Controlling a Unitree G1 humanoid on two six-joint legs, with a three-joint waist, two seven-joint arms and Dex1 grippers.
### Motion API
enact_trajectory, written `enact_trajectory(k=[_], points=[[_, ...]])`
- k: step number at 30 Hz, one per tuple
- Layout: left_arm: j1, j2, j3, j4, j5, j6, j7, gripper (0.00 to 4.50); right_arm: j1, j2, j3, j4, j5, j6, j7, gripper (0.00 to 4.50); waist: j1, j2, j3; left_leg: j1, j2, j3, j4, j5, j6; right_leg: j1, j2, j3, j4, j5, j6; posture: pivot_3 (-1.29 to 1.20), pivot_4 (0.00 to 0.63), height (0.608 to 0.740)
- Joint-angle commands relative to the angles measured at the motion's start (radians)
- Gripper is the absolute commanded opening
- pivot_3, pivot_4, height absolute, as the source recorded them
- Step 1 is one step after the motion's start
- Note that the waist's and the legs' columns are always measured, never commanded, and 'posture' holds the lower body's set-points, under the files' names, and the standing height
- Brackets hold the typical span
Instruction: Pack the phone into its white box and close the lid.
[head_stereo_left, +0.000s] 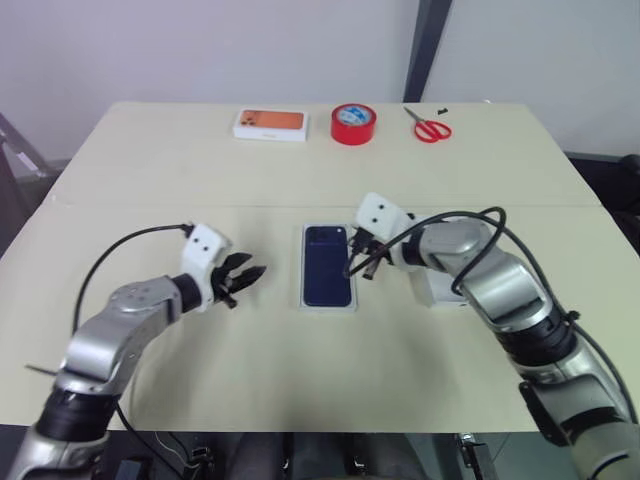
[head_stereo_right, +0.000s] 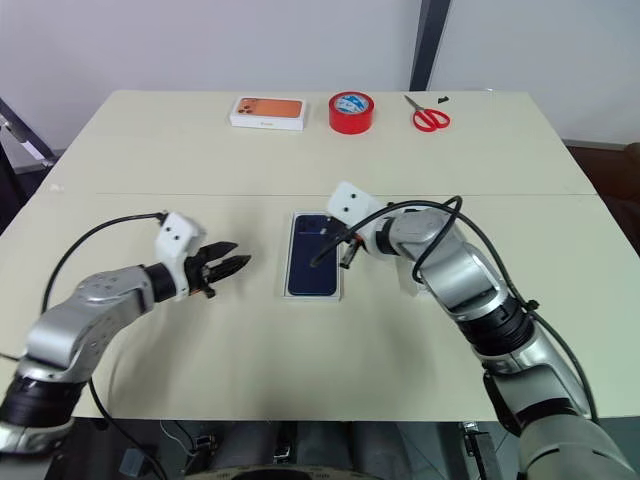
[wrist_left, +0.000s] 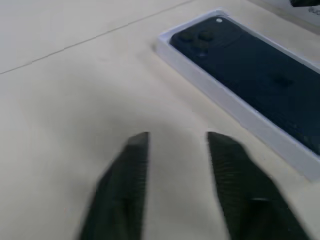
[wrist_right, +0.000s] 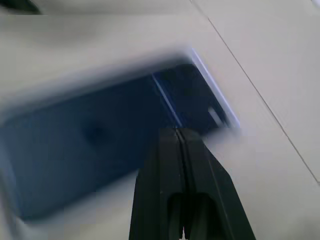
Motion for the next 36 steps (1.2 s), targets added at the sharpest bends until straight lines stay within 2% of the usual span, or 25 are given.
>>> enact_trajectory(k=[1, 7, 13, 19, 26, 36], points=[[-0.075, -0.023, -0.077, 0.050, 0.076, 0.046, 0.014, 0.22, 0.008, -0.036, 0.058, 0.011, -0.064, -0.068, -0.008, 0.00, -0.002, 0.000, 0.000, 0.000, 0.000, 0.000, 0.000, 0.000, 0.000, 0.000, 0.001, 0.000, 0.001, 0.000, 0.000, 0.00, 0.150, 0.729], [-0.205, -0.094, -0.216, 0.171, 0.180, 0.078, -0.019, 0.22, 0.019, 0.003, 0.105, 0.077, -0.097, -0.104, -0.012, 0.00, 0.005, 0.000, 0.000, 0.000, 0.000, 0.000, 0.002, 0.000, 0.000, 0.000, 0.002, 0.000, 0.002, 0.000, 0.000, 0.00, 0.150, 0.729], [-0.259, -0.173, -0.261, 0.178, 0.194, 0.094, -0.071, 0.22, 0.032, 0.006, 0.111, 0.056, -0.094, -0.114, 0.019, 0.00, 0.011, 0.000, 0.000, 0.000, 0.000, 0.000, 0.003, 0.000, 0.000, 0.001, 0.002, 0.000, 0.001, 0.000, 0.000, 0.00, 0.150, 0.729], [-0.294, -0.241, -0.329, 0.149, 0.192, 0.118, -0.148, 0.22, 0.083, -0.083, 0.070, -0.028, -0.071, -0.114, 0.087, 0.00, 0.015, 0.000, 0.000, 0.000, 0.000, 0.000, 0.003, 0.000, 0.000, 0.002, 0.002, 0.000, 0.001, 0.000, 0.000, 0.00, 0.150, 0.729], [-0.352, -0.312, -0.435, 0.157, 0.226, 0.107, -0.234, 0.22, 0.209, -0.253, -0.006, -0.109, -0.060, -0.129, 0.156, 0.00, 0.032, 0.000, 0.000, -0.001, 0.000, 0.000, 0.004, 0.000, 0.001, 0.003, 0.002, 0.000, 0.000, 0.000, 0.001, 0.00, 0.150, 0.729], [-0.365, -0.348, -0.404, 0.226, 0.264, 0.092, -0.234, 0.22, 0.253, -0.319, -0.076, -0.130, -0.038, -0.124, 0.206, 0.00, 0.031, 0.000, 0.000, 0.000, 0.000, 0.000, 0.004, 0.000, 0.001, 0.003, 0.003, 0.000, 0.000, 0.000, 0.001, 0.00, 0.150, 0.729]])
